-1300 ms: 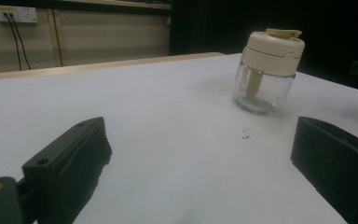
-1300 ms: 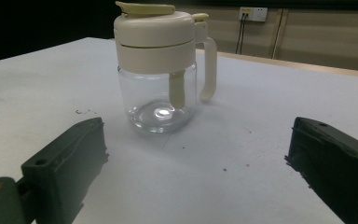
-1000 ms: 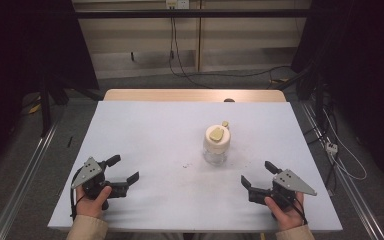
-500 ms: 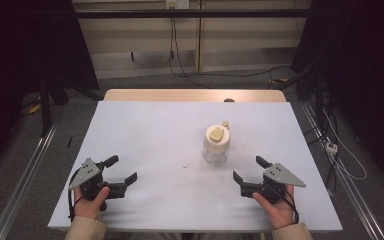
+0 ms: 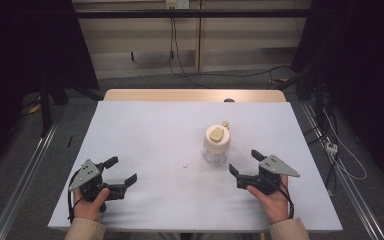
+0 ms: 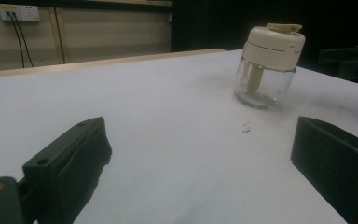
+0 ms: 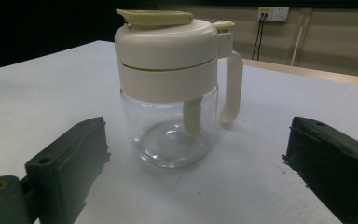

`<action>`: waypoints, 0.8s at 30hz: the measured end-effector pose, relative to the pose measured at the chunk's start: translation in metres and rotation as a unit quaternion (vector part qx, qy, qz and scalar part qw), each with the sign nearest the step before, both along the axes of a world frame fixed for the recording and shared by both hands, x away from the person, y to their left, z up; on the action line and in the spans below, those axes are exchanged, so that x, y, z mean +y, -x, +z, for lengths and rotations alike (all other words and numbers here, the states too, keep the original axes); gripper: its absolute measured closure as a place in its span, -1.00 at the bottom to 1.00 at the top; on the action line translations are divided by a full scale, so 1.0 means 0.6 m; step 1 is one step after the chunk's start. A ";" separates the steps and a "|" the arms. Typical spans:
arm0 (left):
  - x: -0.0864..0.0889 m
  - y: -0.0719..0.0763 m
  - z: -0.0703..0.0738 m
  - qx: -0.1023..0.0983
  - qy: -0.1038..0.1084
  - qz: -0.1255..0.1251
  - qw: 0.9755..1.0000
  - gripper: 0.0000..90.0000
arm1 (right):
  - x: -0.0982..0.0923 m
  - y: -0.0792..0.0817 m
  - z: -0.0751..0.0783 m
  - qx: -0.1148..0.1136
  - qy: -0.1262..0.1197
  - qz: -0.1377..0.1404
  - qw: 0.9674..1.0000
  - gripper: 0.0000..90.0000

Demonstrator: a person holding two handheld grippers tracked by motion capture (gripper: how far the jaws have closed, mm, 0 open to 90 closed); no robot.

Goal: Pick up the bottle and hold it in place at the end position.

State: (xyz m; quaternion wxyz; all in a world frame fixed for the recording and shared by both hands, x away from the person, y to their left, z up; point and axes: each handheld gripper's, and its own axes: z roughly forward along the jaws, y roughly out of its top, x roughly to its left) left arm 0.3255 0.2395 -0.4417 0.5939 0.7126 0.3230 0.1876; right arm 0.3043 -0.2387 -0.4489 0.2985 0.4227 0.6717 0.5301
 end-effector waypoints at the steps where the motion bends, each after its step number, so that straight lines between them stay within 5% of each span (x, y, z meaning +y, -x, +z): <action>1: 0.000 0.000 0.000 0.000 0.000 0.000 1.000 -0.92 | 0.001 -0.003 0.000 0.000 0.000 0.001 1.000 -0.89; 24: -0.002 -0.001 -0.003 0.005 -0.003 -0.003 1.000 -0.92 | 0.024 -0.059 0.011 0.016 -0.036 0.017 0.999 -0.85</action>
